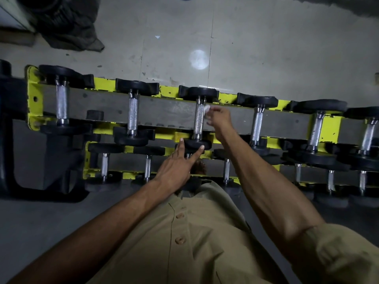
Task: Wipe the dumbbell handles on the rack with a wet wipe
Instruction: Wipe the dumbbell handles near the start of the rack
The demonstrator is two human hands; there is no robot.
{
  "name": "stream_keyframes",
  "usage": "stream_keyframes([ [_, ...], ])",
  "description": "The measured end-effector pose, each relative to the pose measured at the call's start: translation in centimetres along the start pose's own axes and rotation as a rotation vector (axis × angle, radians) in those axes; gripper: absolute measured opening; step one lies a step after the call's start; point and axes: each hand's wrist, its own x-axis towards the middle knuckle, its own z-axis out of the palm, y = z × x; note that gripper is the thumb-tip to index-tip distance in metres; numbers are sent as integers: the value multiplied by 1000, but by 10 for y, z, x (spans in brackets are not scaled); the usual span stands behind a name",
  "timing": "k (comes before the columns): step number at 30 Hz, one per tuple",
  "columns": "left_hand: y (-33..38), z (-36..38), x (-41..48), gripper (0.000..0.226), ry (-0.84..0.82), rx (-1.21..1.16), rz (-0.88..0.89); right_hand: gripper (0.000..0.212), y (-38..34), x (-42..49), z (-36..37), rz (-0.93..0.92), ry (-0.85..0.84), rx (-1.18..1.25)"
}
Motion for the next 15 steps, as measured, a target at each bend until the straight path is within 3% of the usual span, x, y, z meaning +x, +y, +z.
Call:
stream_keyframes([
  [3,-2,0,0,112,-6,16,-2,31,-12,20,16,12,145,69],
  [5,-4,-1,1,114,-14,20,0,25,-4,9,17,-62,189,-72],
  [10,-4,-3,1,108,-13,30,8,7,46,-40,-3,-261,100,-531],
  [15,-2,-3,0,103,-28,23,-4,3,27,-32,6,-519,198,-612],
])
